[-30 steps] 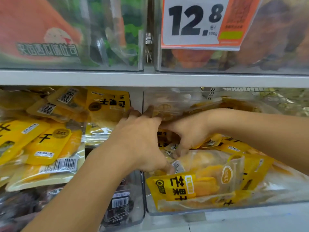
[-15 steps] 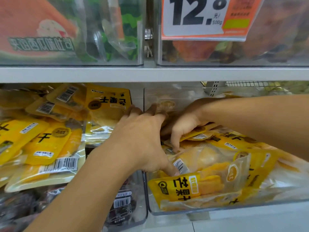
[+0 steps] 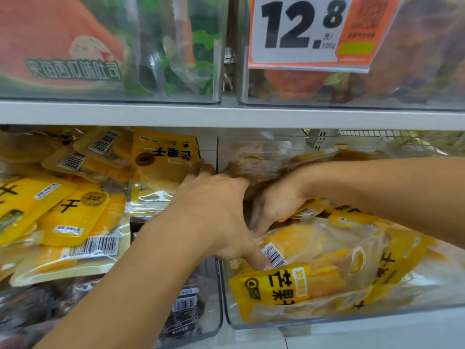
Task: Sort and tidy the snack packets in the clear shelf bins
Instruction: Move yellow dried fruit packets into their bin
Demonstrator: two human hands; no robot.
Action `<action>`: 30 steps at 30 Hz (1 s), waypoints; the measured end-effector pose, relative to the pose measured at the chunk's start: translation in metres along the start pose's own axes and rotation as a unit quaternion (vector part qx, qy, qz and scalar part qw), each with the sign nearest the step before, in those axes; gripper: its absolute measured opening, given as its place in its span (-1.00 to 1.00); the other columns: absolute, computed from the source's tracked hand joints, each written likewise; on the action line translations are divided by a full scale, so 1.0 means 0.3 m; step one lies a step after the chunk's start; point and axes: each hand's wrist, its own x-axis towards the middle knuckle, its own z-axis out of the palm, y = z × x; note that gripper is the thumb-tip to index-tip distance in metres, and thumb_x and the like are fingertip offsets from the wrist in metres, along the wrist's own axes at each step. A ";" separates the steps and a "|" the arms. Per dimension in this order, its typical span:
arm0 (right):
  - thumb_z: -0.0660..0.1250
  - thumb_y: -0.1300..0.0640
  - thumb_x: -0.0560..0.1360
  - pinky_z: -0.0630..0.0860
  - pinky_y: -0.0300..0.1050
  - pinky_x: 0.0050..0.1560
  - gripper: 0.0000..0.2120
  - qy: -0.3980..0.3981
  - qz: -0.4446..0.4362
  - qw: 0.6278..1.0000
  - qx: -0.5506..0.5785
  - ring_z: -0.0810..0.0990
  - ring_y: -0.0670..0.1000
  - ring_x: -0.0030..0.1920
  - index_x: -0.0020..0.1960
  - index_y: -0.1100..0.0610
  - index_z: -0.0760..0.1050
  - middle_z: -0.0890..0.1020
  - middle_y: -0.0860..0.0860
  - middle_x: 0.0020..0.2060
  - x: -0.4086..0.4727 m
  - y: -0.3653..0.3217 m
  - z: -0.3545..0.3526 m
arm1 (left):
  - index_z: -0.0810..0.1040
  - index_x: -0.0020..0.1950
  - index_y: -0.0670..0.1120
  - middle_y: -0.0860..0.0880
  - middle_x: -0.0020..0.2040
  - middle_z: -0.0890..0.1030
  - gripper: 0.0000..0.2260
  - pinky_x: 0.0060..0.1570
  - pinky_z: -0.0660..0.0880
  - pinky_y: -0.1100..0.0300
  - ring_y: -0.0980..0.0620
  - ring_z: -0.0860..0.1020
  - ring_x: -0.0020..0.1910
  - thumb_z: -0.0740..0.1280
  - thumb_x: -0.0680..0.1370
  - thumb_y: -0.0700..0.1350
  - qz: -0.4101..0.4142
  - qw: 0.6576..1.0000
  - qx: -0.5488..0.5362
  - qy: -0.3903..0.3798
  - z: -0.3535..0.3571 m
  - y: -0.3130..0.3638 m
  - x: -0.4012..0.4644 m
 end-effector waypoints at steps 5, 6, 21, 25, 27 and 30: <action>0.27 -0.06 0.63 0.41 -0.31 0.19 -0.66 -0.070 0.026 0.996 0.049 0.55 -0.20 0.11 0.35 0.02 0.56 0.63 -0.19 0.12 -0.060 -0.010 -0.024 | 0.24 0.52 0.14 0.02 0.47 0.34 0.15 0.47 0.13 -0.04 -0.17 0.21 0.42 0.47 0.03 0.55 0.004 1.000 0.001 -0.009 0.004 -0.007 0.001; 0.25 -0.02 0.65 0.43 -0.31 0.19 -0.68 -0.070 0.019 0.996 0.055 0.55 -0.19 0.11 0.34 0.03 0.56 0.62 -0.18 0.10 -0.062 -0.020 -0.019 | 0.22 0.54 0.14 0.02 0.48 0.33 0.16 0.48 0.12 -0.04 -0.18 0.20 0.44 0.47 0.03 0.55 0.004 1.000 0.000 -0.014 0.002 -0.005 -0.002; 0.07 -0.11 0.69 0.19 -0.20 0.46 -0.56 -0.003 0.040 0.996 0.075 0.32 -0.18 0.43 0.53 -0.03 0.33 0.39 -0.22 0.43 -0.159 -0.017 0.012 | 0.21 0.56 0.14 -0.02 0.47 0.38 0.21 0.47 0.14 -0.06 -0.18 0.26 0.45 0.44 0.00 0.58 -0.003 0.999 -0.002 -0.037 -0.005 0.008 -0.002; 0.09 -0.58 0.38 0.14 0.01 0.55 -0.23 -0.009 0.068 0.979 0.191 0.36 -0.23 0.43 0.44 -0.19 0.43 0.42 -0.28 0.43 -0.312 -0.019 -0.024 | 0.19 0.56 0.16 -0.01 0.45 0.41 0.20 0.44 0.20 -0.07 -0.18 0.31 0.42 0.43 0.01 0.59 -0.003 0.999 0.014 -0.035 -0.001 0.017 -0.002; 0.12 -0.64 0.29 0.23 0.04 0.51 -0.20 -0.061 0.050 0.982 0.172 0.43 -0.18 0.39 0.33 -0.21 0.54 0.51 -0.23 0.37 -0.393 -0.054 -0.050 | 0.20 0.56 0.18 0.00 0.43 0.42 0.18 0.40 0.24 -0.05 -0.17 0.34 0.40 0.43 0.02 0.59 -0.002 1.000 0.016 -0.024 0.001 0.016 -0.005; 0.43 -0.38 0.36 0.25 -0.19 0.46 -0.50 -0.075 -0.012 0.992 0.100 0.39 -0.25 0.40 0.21 -0.17 0.63 0.52 -0.27 0.34 -0.475 -0.112 -0.022 | 0.20 0.56 0.20 0.00 0.45 0.42 0.15 0.36 0.29 -0.05 -0.17 0.35 0.39 0.41 0.05 0.59 0.001 1.000 0.017 -0.012 0.001 0.013 -0.006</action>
